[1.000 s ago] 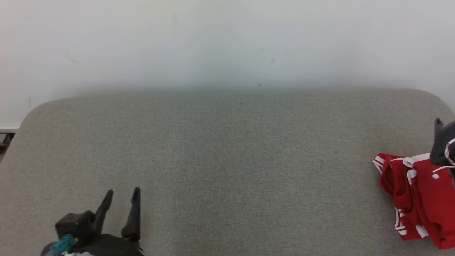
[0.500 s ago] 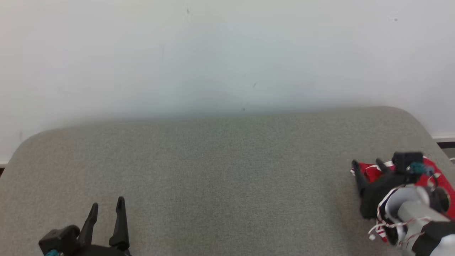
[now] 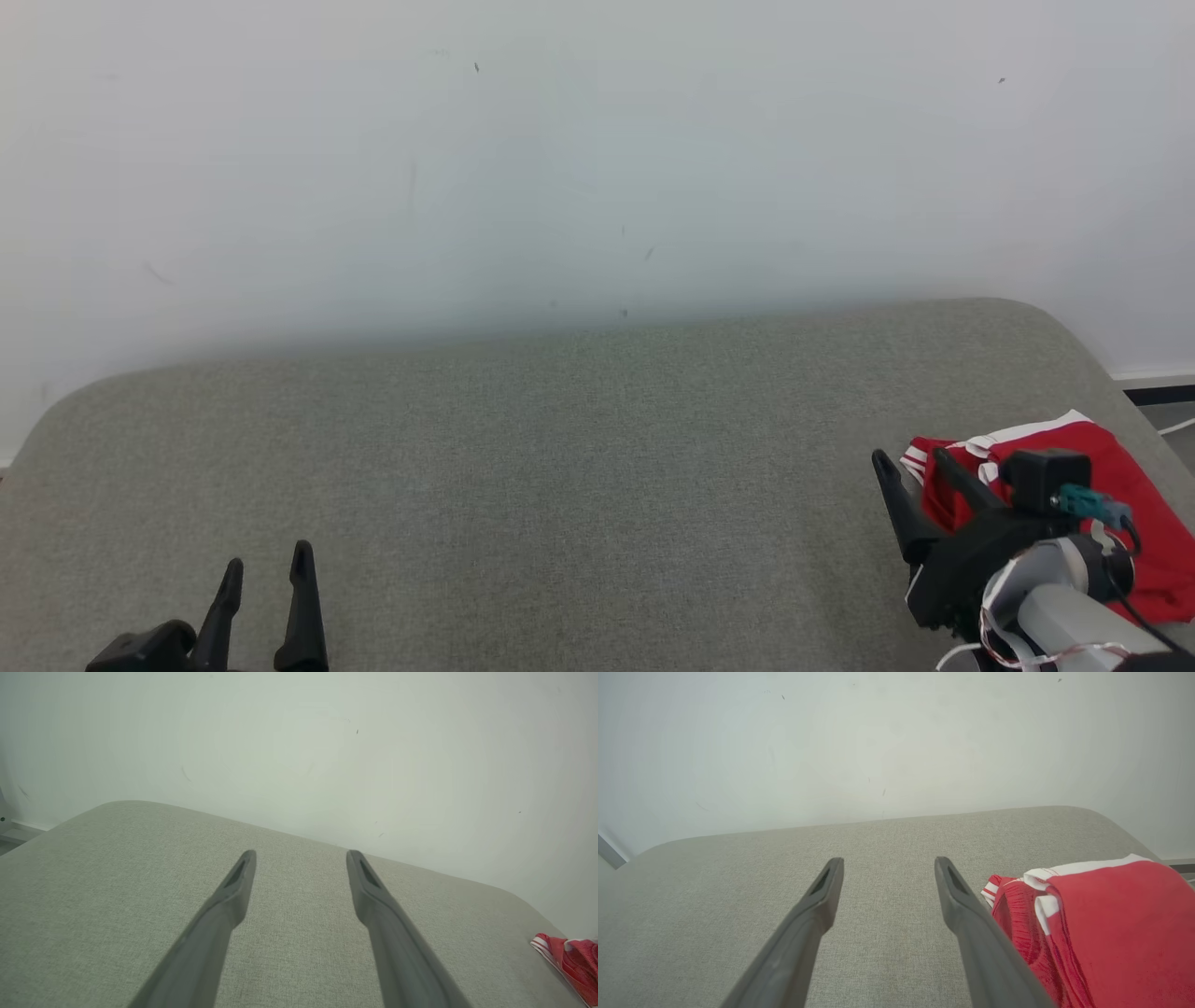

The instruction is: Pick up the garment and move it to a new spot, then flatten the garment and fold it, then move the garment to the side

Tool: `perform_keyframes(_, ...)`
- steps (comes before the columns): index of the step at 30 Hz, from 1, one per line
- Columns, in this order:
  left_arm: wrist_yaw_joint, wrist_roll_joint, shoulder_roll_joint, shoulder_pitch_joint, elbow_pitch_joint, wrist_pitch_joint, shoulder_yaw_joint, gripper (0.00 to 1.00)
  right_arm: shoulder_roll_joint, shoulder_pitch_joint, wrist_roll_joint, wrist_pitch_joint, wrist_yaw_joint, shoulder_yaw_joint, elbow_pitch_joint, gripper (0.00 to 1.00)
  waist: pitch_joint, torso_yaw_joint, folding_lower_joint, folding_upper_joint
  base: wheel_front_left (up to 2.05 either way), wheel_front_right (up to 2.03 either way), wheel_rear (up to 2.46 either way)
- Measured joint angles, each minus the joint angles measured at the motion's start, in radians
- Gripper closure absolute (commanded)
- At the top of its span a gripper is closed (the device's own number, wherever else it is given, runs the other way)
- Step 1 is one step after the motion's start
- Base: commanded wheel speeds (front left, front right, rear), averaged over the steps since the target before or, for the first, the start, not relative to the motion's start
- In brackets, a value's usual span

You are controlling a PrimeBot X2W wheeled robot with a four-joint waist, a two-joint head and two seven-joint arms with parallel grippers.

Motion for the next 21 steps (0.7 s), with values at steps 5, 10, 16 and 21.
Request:
perform_keyframes(5, 0.000, 0.008, 0.004, 0.007, -0.007, 0.000, 0.001, 0.00, -0.002, 0.090, -0.034, 0.000, 0.000, -0.104, -0.046, 0.00, 0.000, -0.003, 0.0000, 0.0000, 0.00, 0.00, 0.00)
perform_keyframes(10, 0.000, 0.020, 0.013, 0.020, -0.007, 0.008, 0.001, 0.00, 0.023, 0.159, -0.130, 0.000, 0.000, -0.194, -0.052, 0.00, 0.001, -0.013, 0.0001, 0.0000, 0.00, 0.00, 0.00)
perform_keyframes(16, 0.000, 0.033, 0.013, 0.019, -0.005, 0.018, -0.014, 0.00, 0.068, 0.245, -0.228, 0.000, 0.000, -0.253, -0.109, 0.00, 0.004, -0.021, 0.0001, 0.0000, 0.00, 0.00, 0.00)
perform_keyframes(21, 0.000, 0.037, 0.012, 0.018, -0.005, 0.028, -0.035, 0.00, 0.094, 0.291, -0.288, 0.000, 0.000, -0.296, -0.175, 0.00, 0.008, -0.026, 0.0001, 0.0000, 0.00, 0.00, 0.00)
